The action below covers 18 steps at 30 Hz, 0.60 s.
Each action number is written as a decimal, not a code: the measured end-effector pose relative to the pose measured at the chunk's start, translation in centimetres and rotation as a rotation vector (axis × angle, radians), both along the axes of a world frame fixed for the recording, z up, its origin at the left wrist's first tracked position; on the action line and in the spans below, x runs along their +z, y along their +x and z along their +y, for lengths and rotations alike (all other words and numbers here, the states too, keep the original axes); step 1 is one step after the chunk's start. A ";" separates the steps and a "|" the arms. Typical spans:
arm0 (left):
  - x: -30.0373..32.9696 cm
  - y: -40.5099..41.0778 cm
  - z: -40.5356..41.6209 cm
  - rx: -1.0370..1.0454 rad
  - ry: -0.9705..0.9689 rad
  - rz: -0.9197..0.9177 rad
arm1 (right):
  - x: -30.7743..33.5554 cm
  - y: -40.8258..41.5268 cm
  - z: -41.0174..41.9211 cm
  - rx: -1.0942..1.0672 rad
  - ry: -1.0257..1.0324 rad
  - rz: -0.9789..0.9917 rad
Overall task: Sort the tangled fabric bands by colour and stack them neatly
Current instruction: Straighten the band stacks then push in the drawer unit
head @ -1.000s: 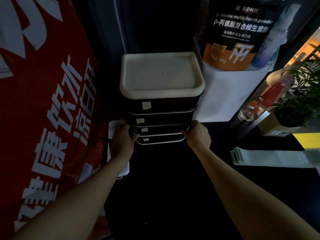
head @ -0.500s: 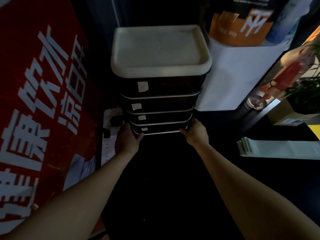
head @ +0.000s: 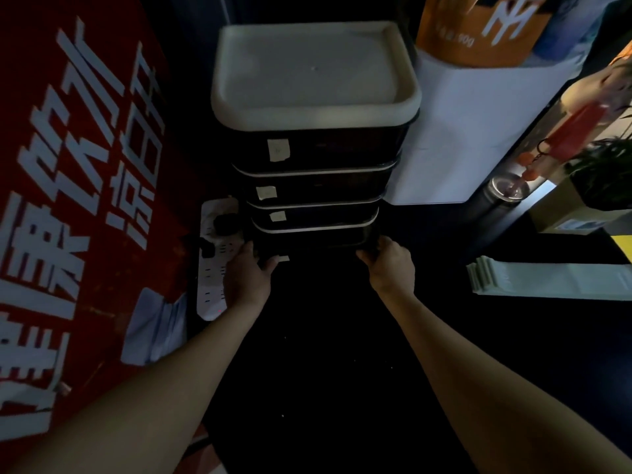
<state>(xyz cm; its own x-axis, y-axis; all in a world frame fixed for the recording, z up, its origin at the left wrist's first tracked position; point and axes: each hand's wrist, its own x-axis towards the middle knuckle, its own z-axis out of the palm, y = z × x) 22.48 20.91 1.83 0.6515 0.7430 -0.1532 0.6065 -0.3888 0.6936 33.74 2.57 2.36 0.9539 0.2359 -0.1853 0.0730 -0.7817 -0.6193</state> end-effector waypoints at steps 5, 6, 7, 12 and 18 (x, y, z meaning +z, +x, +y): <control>0.1 -2.5 -1.2 -0.001 -0.035 0.043 | 0.8 -2.6 -1.4 -0.034 0.026 -0.006; 0.2 -2.9 -1.5 -0.003 -0.037 0.049 | 1.0 -3.0 -1.6 -0.032 0.025 -0.001; 0.3 -3.2 -1.7 -0.003 -0.040 0.052 | 1.1 -3.4 -1.9 -0.031 0.025 0.001; 0.7 -4.9 -3.0 -0.022 -0.024 0.044 | 0.8 -5.4 -3.2 -0.025 0.035 0.000; 0.1 -5.8 -3.1 -0.042 -0.034 0.041 | 0.5 -6.2 -3.5 -0.024 0.023 0.021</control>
